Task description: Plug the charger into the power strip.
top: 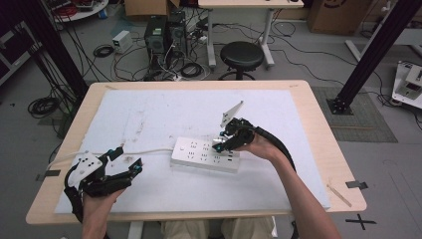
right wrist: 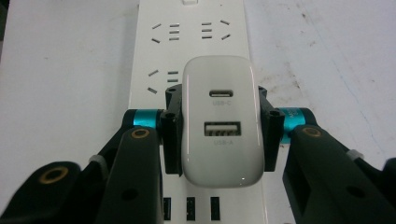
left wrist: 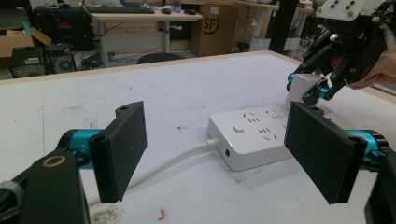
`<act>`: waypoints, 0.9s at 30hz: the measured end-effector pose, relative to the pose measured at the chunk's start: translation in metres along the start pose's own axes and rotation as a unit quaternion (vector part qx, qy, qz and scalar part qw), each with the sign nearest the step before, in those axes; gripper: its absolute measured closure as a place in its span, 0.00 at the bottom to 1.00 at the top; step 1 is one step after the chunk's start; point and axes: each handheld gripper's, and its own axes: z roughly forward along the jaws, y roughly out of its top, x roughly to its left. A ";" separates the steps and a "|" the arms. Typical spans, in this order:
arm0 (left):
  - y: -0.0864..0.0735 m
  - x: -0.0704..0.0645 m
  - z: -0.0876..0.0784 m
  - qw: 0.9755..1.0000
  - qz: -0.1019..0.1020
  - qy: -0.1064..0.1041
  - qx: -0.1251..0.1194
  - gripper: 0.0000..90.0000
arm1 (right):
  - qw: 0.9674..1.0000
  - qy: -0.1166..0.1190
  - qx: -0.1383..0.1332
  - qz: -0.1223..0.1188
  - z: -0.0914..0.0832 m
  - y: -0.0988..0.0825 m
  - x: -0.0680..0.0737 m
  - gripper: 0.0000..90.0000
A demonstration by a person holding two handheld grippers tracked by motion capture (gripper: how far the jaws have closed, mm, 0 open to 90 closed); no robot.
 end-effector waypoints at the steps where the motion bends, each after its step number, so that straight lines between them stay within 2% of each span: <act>1: 0.000 0.000 0.000 1.000 0.000 0.000 0.001 0.23 | 1.000 -0.003 0.001 -0.006 0.000 0.000 0.000 0.70; 5: 0.001 -0.002 0.001 1.000 -0.002 -0.001 -0.001 0.23 | 1.000 -0.006 0.000 -0.015 0.001 0.000 0.001 0.70; 11: -0.001 -0.002 0.000 1.000 -0.002 -0.002 0.000 0.23 | 1.000 0.002 -0.006 -0.012 0.001 -0.001 -0.001 0.70; 17: 0.000 -0.002 -0.002 1.000 -0.001 0.000 -0.001 0.23 | 0.999 -0.011 -0.002 -0.031 0.001 -0.001 0.004 0.70; 24: -0.001 -0.002 -0.003 1.000 -0.002 0.002 0.001 0.24 | 0.999 -0.019 -0.008 -0.030 0.000 -0.003 0.006 0.70; 25: -0.001 -0.002 -0.003 1.000 -0.002 0.000 0.001 0.24 | 1.000 -0.010 -0.012 -0.016 0.001 -0.004 0.003 0.70; 27: -0.001 -0.003 -0.002 1.000 0.000 -0.001 0.000 0.24 | 1.000 0.002 -0.020 -0.005 0.001 -0.006 -0.002 0.70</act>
